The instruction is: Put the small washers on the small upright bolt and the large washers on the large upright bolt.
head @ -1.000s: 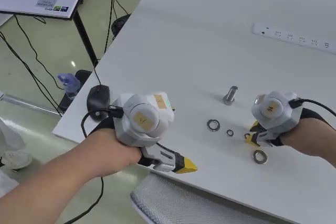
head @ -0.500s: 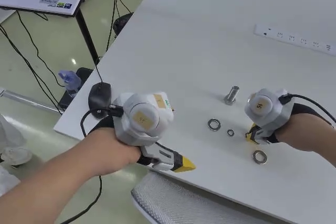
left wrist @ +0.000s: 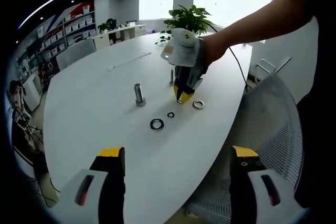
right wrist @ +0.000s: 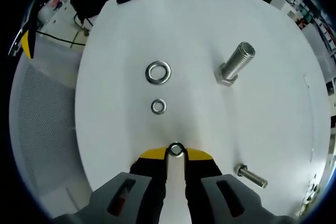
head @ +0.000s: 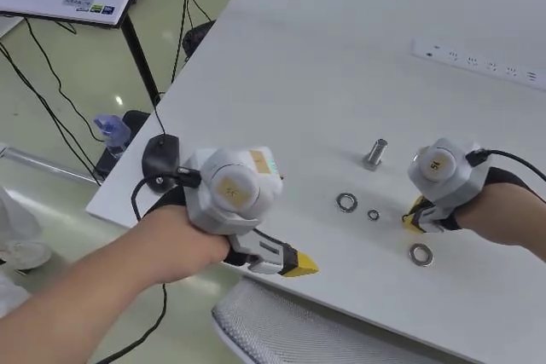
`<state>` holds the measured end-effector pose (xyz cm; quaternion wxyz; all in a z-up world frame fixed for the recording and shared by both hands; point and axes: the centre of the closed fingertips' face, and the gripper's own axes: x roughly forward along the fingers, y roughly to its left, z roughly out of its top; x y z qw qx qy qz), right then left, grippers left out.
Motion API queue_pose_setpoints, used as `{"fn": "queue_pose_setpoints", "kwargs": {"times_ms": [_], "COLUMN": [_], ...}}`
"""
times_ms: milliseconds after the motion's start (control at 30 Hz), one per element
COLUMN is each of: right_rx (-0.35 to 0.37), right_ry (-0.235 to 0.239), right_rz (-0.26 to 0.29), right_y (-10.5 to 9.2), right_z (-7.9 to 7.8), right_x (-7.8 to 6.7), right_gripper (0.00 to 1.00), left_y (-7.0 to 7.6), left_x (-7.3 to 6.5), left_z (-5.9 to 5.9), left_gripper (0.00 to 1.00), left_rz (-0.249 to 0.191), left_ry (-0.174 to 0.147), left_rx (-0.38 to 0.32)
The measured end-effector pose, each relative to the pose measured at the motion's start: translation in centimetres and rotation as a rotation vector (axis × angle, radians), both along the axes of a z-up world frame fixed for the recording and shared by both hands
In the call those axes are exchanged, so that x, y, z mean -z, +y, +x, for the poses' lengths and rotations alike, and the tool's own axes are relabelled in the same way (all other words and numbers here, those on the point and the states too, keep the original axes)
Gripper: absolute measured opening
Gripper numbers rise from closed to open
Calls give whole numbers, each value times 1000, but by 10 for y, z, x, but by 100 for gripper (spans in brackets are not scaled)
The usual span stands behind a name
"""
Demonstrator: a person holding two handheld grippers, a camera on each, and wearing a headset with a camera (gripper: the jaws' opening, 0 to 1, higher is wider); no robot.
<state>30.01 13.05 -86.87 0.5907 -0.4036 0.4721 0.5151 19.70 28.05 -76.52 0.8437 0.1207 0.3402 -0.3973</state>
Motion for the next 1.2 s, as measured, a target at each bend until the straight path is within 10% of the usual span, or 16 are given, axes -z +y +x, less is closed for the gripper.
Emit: {"fn": "queue_pose_setpoints", "kwargs": {"times_ms": [1200], "right_rx": [170], "right_ry": [-62], "right_rz": [49], "right_y": [-80], "right_z": [46], "right_x": [-53], "right_gripper": [12], "left_y": [-16], "left_x": [3], "left_z": [19], "left_gripper": [94], "left_rz": [-18], "left_ry": [-3], "left_rx": [-7]}}
